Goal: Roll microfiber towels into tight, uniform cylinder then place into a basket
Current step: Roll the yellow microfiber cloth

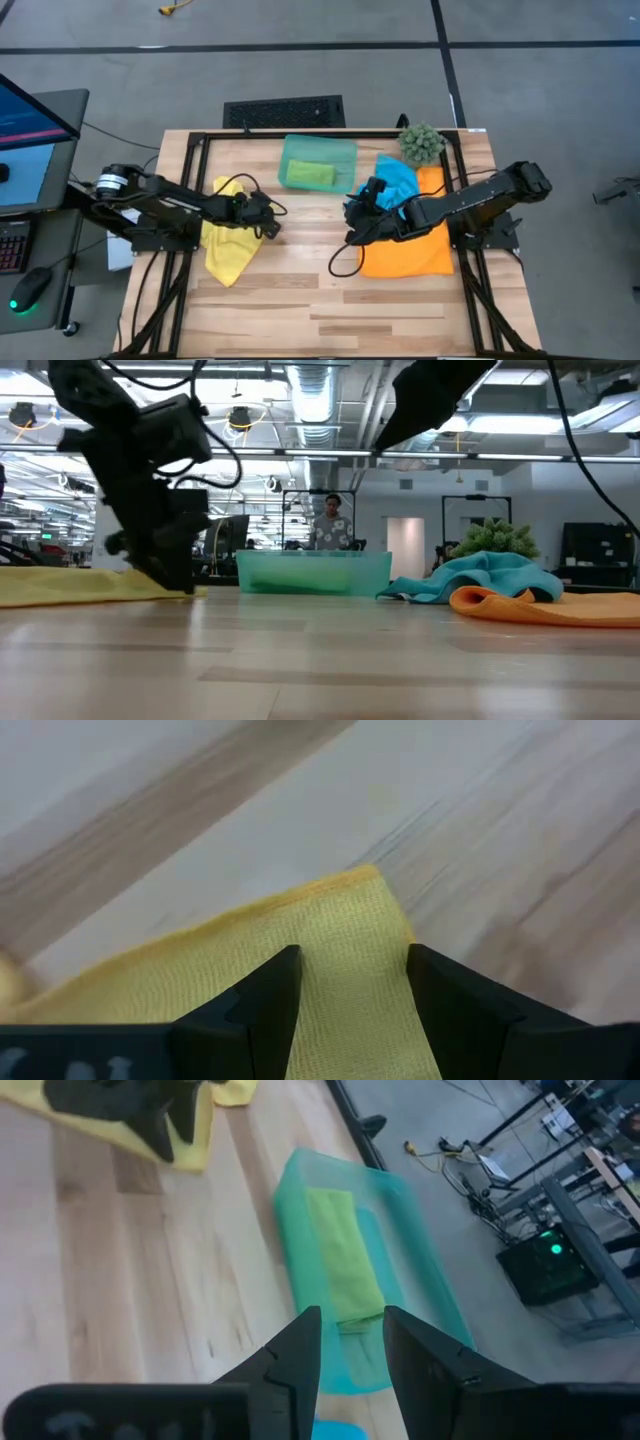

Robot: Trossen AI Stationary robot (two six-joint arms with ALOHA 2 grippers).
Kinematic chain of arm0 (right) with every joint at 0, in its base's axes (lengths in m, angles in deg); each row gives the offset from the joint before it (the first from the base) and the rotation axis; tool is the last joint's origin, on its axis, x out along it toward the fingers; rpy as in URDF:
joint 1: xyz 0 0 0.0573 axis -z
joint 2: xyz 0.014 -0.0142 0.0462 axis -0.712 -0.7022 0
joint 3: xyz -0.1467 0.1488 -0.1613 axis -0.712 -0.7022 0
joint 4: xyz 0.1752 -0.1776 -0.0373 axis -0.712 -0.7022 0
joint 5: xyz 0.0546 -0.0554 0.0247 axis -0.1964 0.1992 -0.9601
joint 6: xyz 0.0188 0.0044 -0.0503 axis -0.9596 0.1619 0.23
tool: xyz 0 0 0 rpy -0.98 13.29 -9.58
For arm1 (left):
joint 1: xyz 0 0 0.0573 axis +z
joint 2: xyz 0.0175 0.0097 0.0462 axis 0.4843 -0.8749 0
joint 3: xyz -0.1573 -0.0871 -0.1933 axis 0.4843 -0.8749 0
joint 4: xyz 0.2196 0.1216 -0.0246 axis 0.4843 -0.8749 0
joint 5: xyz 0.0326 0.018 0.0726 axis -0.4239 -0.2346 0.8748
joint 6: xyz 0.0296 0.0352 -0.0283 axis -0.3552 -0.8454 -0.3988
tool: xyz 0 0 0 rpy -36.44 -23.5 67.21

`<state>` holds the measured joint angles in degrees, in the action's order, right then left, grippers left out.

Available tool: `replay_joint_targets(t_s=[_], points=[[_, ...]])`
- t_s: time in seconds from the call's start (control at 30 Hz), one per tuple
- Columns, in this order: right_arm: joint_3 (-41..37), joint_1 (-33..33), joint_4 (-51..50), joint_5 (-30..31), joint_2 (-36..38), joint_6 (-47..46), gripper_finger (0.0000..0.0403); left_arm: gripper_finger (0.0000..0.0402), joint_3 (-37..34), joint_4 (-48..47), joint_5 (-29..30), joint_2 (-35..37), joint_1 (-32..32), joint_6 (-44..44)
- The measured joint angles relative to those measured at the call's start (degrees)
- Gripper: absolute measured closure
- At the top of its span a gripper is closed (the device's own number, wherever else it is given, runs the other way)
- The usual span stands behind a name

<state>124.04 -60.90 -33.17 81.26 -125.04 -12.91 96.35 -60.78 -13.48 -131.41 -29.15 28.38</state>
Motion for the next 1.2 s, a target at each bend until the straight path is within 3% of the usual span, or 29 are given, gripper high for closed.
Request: replay_joint_targets(t_s=[0.17, 0.33, 0.5, 0.67, 0.87, 1.0, 1.2], points=[[0.0, 1.4, 0.2, -0.2, 0.0, -0.1, 0.0270, 0.0221, 0.0, 16.0, -5.0, -5.2, 0.0, -3.8], [0.0, 2.2, 0.2, -0.2, 0.0, -0.6, 0.0268, 0.0221, 0.0, 32.4, -18.7, -9.7, -0.4, -7.5], [0.0, 2.1, 0.2, -0.2, 0.0, -1.0, 0.0270, 0.0221, 3.6, 35.0, -22.3, -15.1, -1.8, -8.0], [0.0, 2.2, 0.2, -0.2, 0.0, -1.0, 0.0268, 0.0221, 8.9, 37.4, -29.9, -19.8, -3.3, -15.8], [0.0, 2.1, -0.5, -0.2, 0.0, -1.0, 0.0270, 0.0221, 15.2, 34.9, -34.8, -18.3, -6.7, -19.9], [0.1, 2.2, -1.1, -0.2, 0.0, -1.1, 0.0269, 0.0221, 17.9, 21.2, -28.4, -14.4, -8.5, -22.1], [0.1, 2.1, -1.1, -0.2, 0.0, -1.1, 0.0270, 0.0221, 19.4, -0.3, 2.2, -7.7, -10.5, -20.0]])
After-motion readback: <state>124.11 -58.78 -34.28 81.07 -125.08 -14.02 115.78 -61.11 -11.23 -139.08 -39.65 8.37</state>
